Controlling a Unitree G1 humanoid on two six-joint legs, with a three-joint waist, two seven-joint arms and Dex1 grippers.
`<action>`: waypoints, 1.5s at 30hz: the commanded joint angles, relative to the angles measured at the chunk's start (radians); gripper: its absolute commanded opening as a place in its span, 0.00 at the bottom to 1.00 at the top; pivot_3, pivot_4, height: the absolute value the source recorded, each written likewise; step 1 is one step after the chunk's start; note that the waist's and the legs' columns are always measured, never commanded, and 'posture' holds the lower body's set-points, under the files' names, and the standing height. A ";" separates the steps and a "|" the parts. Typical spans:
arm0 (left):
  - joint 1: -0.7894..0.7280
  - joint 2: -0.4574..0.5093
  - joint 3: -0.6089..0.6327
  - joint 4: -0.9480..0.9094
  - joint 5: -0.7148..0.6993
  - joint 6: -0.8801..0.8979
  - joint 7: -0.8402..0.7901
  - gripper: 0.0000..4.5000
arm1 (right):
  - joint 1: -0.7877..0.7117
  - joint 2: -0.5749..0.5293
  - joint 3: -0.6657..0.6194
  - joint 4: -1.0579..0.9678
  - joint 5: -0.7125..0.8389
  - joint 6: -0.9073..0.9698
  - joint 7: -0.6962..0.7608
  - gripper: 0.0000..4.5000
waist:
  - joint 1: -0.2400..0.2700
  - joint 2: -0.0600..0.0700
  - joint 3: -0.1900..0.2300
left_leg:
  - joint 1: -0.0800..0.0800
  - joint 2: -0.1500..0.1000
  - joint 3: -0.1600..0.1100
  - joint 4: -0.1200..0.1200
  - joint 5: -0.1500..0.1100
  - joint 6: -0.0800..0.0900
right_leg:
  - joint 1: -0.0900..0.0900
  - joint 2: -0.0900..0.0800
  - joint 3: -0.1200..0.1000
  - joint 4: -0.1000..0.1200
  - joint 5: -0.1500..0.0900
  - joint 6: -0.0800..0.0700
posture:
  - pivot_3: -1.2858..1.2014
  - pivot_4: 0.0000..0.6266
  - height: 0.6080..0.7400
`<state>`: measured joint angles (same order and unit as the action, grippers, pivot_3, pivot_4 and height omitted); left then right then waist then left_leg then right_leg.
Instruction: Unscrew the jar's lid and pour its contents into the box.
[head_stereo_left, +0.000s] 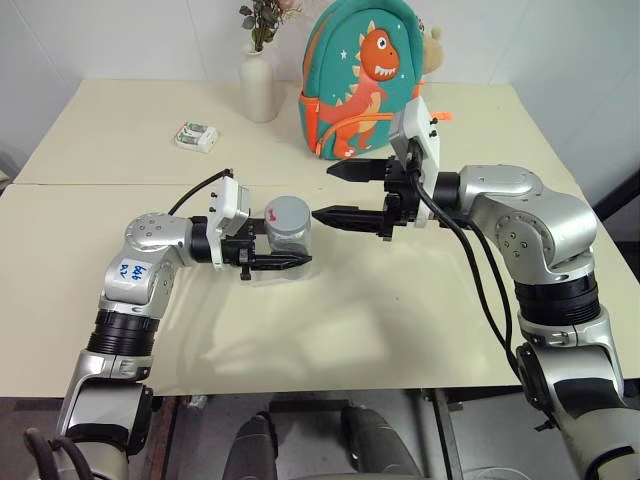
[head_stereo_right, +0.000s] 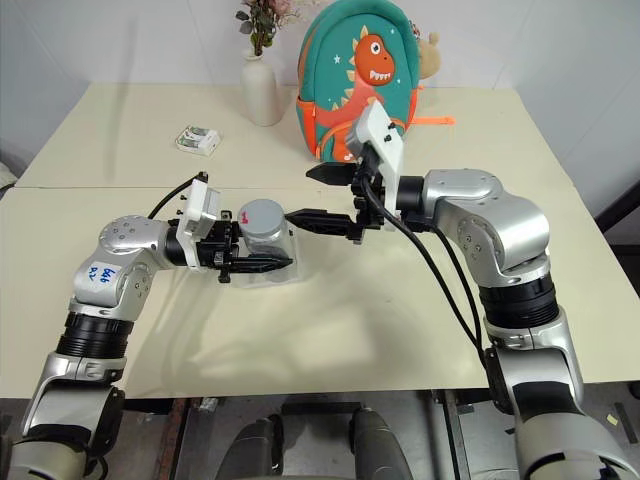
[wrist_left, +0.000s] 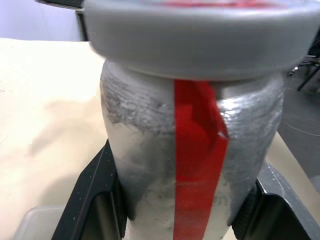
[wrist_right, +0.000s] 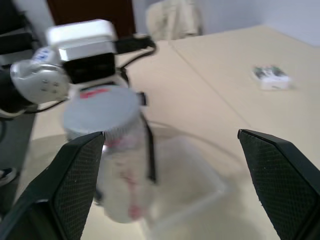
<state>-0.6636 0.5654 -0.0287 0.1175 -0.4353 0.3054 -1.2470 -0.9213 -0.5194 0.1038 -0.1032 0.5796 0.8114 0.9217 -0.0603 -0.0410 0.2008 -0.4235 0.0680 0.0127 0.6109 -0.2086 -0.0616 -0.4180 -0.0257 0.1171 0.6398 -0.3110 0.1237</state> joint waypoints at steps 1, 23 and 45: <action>-0.022 0.002 0.005 -0.039 -0.016 -0.006 -0.009 0.46 | 0.005 -0.016 -0.040 -0.021 0.016 -0.006 0.010 0.99 | 0.000 0.000 0.000 | 0.000 0.000 0.000 0.000 0.000 0.000 | 0.000 0.000 0.000 0.000 0.000 0.000 | 0.52 0.24 1.00; -0.024 0.002 0.006 -0.067 -0.021 0.026 -0.008 0.46 | -0.029 0.102 0.011 -0.064 0.101 0.067 -0.009 0.99 | 0.002 0.000 0.000 | 0.000 0.000 0.000 0.001 0.000 0.000 | 0.000 0.000 0.000 0.001 0.000 0.000 | 0.52 0.24 1.00; -0.020 0.002 0.009 -0.104 -0.032 0.060 0.017 0.46 | -0.035 0.159 0.034 -0.051 0.066 0.020 -0.007 0.60 | 0.000 0.000 0.000 | 0.000 0.000 0.000 0.001 0.000 0.000 | 0.000 0.000 0.000 0.002 0.000 0.000 | 0.52 0.24 1.00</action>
<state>-0.6639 0.5659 -0.0275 0.0503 -0.4543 0.3722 -1.2323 -0.9268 -0.3729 0.1688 -0.1424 0.6259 0.8512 0.9131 -0.0598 -0.0410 0.2008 -0.4236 0.0680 0.0125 0.6116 -0.2086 -0.0616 -0.4183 -0.0256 0.1171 0.6415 -0.3111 0.1236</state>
